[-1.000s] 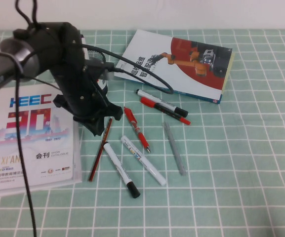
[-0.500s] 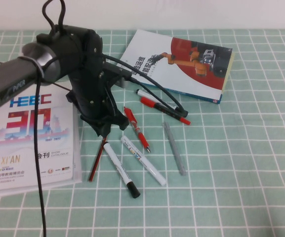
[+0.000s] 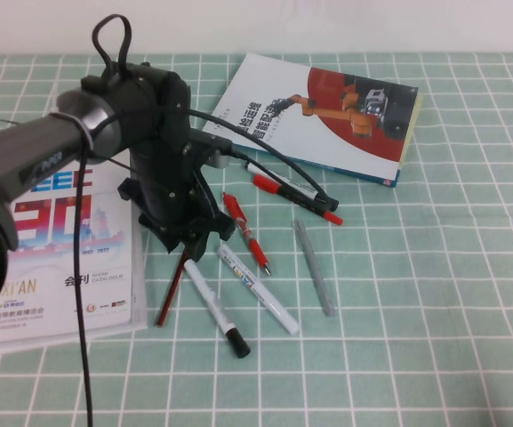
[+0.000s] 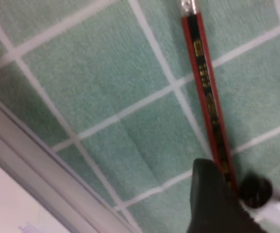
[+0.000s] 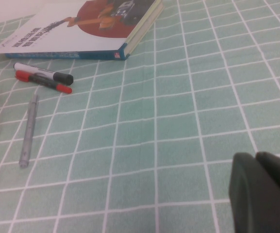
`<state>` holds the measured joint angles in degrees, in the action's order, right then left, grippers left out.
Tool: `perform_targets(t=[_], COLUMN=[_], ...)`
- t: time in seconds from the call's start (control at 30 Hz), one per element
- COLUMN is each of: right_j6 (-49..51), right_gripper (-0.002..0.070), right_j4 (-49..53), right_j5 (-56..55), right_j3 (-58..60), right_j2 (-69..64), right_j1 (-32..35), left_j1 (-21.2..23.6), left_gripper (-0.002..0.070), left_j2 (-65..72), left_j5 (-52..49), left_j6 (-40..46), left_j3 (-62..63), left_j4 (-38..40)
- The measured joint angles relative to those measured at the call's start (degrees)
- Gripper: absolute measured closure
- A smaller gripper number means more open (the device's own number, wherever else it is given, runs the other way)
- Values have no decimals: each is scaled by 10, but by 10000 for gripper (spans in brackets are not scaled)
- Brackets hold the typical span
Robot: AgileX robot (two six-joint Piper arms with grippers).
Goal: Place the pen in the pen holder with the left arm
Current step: Pick up the pen on the table, then place the pen onto the pen holder
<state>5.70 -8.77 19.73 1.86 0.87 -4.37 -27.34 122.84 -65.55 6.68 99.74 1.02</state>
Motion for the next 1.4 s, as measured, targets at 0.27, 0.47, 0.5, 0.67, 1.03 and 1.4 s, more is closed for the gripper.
perform_targets(t=[0.27, 0.47, 0.5, 0.67, 1.03, 1.4], right_j6=[0, 0, 0, 0, 0, 0], right_gripper=[696, 696, 696, 696, 696, 696], right_j4=[0, 0, 0, 0, 0, 0], right_j5=[0, 0, 0, 0, 0, 0], right_j3=[0, 0, 0, 0, 0, 0], right_j2=[0, 0, 0, 0, 0, 0], right_j1=[0, 0, 0, 0, 0, 0], left_j1=[0, 0, 0, 1, 0, 0], left_gripper=[398, 447, 472, 611, 647, 652], left_j2=[19, 23, 24, 24, 23, -109], left_j5=[1, -2, -4, -5, -25, -17], left_j6=[-11, -19, -22, -32, -29, -8], left_j3=[4, 7, 8, 8, 30, 36], left_j4=[-10, -14, -15, -27, -7, -10])
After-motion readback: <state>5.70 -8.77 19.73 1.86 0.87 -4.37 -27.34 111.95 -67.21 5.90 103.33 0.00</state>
